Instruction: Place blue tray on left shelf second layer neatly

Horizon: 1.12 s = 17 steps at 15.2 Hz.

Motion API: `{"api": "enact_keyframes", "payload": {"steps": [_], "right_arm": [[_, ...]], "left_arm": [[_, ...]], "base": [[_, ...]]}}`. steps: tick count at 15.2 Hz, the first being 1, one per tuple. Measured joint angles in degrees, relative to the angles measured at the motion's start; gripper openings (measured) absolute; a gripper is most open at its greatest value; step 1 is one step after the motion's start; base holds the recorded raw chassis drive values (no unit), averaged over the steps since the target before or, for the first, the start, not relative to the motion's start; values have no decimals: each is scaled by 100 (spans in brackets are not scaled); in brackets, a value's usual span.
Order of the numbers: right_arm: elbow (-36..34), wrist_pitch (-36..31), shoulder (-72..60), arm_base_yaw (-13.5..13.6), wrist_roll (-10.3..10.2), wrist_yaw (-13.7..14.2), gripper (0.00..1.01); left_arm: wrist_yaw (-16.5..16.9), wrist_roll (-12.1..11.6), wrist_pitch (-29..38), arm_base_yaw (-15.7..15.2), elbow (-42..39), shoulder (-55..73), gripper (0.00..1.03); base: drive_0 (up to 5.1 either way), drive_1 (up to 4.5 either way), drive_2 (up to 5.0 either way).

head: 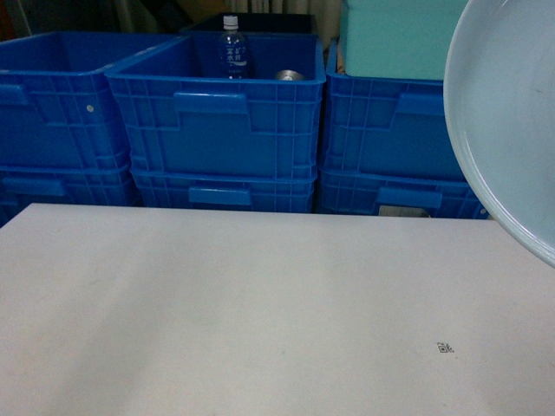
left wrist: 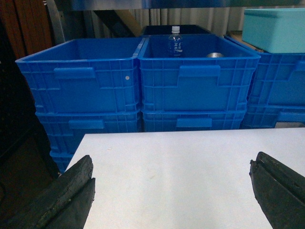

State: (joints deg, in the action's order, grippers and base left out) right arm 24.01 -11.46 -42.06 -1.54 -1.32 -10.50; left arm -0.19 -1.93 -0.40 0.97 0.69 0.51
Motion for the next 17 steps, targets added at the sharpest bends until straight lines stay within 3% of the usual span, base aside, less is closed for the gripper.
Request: {"api": "enact_keyframes", "payload": {"steps": [17], "right_arm": [[0,0,0,2,48,-7,2]], "left_arm": [[2,0,0,0,0,0,98]], "base": [[0,0,0]]}}
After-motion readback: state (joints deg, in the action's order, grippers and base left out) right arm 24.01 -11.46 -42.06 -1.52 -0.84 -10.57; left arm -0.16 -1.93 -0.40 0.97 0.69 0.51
